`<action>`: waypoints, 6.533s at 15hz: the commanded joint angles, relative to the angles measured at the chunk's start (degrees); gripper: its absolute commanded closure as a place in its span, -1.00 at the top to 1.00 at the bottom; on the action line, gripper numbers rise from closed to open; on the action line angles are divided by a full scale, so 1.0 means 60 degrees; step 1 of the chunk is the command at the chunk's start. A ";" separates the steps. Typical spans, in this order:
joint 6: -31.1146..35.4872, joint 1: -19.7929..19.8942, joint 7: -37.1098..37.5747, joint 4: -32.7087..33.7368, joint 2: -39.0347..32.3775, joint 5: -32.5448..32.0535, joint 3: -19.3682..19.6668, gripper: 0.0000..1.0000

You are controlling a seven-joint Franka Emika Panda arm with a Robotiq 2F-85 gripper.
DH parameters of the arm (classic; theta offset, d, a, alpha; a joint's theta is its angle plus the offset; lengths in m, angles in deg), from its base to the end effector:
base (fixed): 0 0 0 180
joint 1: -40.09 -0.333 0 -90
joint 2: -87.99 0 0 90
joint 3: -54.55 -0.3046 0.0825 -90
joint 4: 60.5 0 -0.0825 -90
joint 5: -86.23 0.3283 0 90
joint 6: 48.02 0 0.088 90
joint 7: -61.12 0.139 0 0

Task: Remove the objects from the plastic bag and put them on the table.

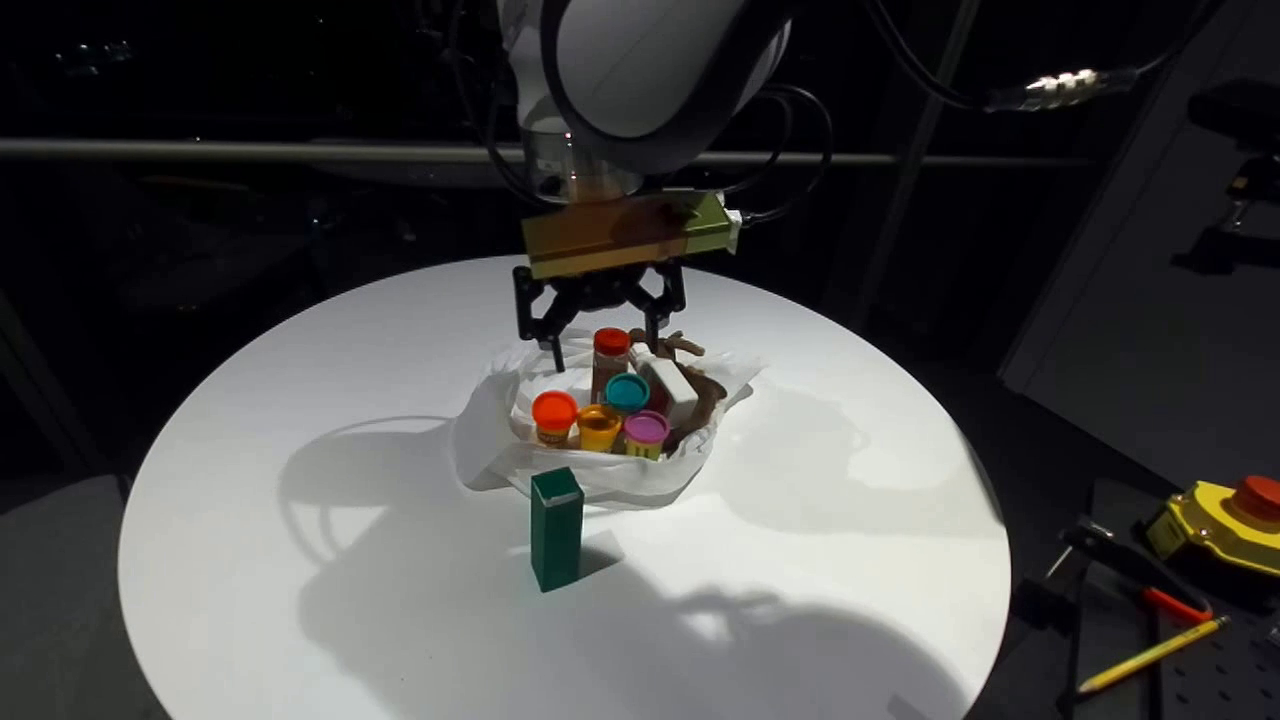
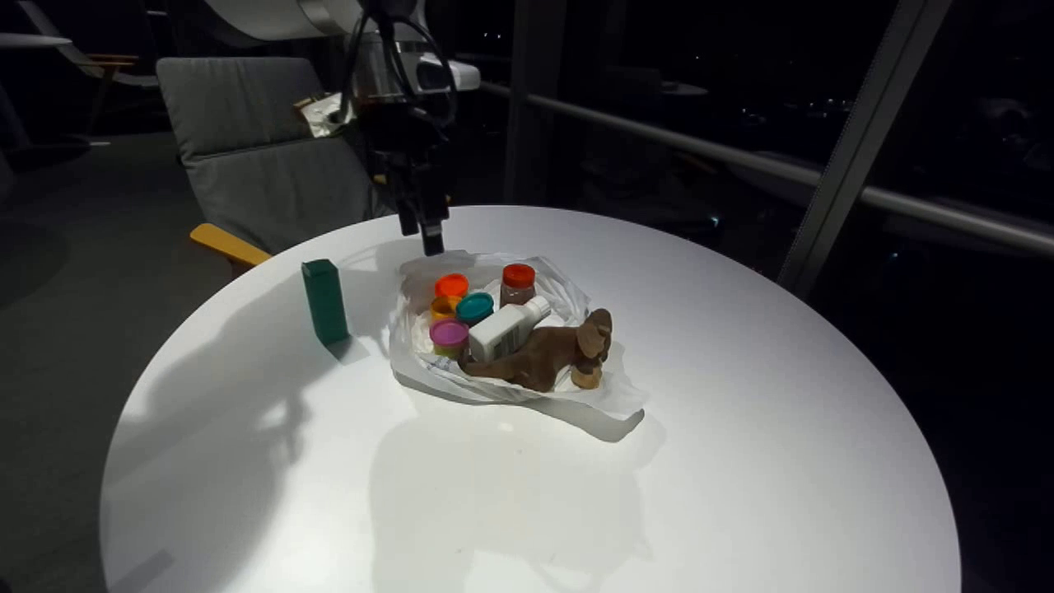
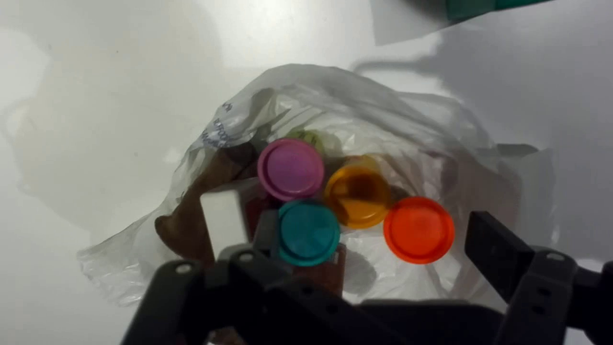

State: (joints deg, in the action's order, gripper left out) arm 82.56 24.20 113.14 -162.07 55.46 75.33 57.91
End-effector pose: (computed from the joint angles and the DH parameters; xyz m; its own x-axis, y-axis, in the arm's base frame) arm 0.5936 0.1251 0.2335 0.8517 -0.5169 0.0866 -0.5240 -0.8365 0.1601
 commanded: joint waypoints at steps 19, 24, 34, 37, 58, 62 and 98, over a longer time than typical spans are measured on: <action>-0.0420 0.1435 -0.0849 0.2922 -0.2300 0.1912 0.0154 1.00; -0.0672 0.1533 -0.0827 0.3611 -0.2839 0.1888 0.0209 0.46; -0.0685 0.1367 -0.0654 0.3109 -0.2036 0.1687 0.0374 -0.52; -0.0419 0.1204 -0.0614 0.1958 -0.0748 0.1502 0.0511 -0.52; 0.1964 0.3267 0.0066 -0.5063 0.2975 0.3747 0.1087 -0.52; 0.2150 0.3257 0.0341 -0.4802 0.2368 0.4279 0.1136 -0.52; -0.0463 0.1307 -0.0481 -0.1277 0.1180 -0.0637 -0.0263 1.00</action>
State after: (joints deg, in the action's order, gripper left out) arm 81.01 31.90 114.60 -176.53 67.48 71.80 56.00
